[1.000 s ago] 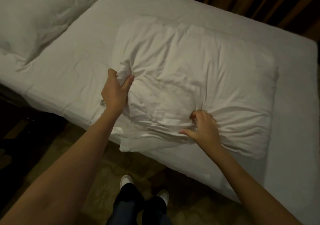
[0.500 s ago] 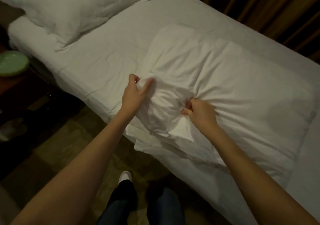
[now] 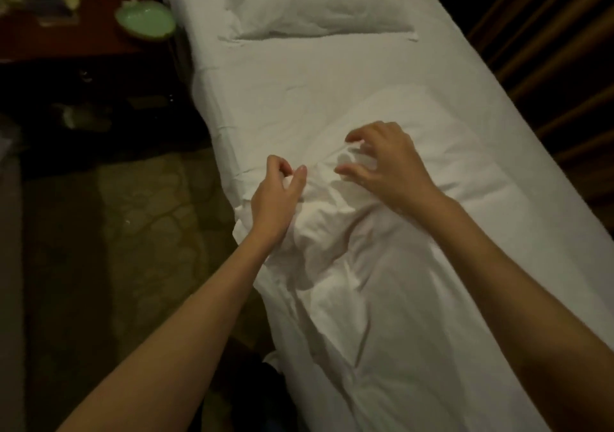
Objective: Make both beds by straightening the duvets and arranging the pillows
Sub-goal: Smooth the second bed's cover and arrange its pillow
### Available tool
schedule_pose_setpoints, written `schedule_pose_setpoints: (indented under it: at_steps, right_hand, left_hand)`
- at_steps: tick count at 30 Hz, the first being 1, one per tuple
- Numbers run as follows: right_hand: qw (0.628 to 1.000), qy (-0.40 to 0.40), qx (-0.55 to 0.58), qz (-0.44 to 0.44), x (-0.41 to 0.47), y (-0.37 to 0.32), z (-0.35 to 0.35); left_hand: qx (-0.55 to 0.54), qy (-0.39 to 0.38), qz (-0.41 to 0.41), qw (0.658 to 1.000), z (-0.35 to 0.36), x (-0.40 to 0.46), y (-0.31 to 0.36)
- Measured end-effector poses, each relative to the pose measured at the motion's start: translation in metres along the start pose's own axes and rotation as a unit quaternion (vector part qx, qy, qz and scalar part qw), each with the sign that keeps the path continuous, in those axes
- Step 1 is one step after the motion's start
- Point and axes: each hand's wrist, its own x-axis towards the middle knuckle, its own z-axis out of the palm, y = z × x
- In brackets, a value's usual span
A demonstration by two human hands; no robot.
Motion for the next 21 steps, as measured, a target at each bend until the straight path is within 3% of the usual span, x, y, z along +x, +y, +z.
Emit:
schedule_pose_setpoints:
  at_steps: [4, 9, 13, 16, 21]
  right_hand:
    - [0.979, -0.192, -0.059, -0.042, 0.057, -0.002, 0.017]
    - [0.896, -0.383, -0.203, -0.093, 0.092, -0.013, 0.071]
    - [0.864, -0.463, -0.178, -0.089, 0.095, -0.018, 0.111]
    - [0.848, -0.493, -0.177, -0.083, 0.096, -0.019, 0.136]
    - [0.822, -0.532, -0.182, -0.089, 0.103, -0.007, 0.165]
  left_hand:
    - [-0.083, 0.034, -0.036, 0.995, -0.001, -0.009, -0.013]
    - [-0.17, 0.137, -0.135, 0.967, -0.005, -0.014, -0.056]
    - [-0.096, 0.228, -0.315, 0.916, 0.005, -0.028, -0.103]
    - [-0.186, 0.23, -0.418, 0.859, 0.018, -0.035, -0.117]
    - [-0.319, 0.242, -0.477, 0.782, 0.033, -0.033, -0.143]
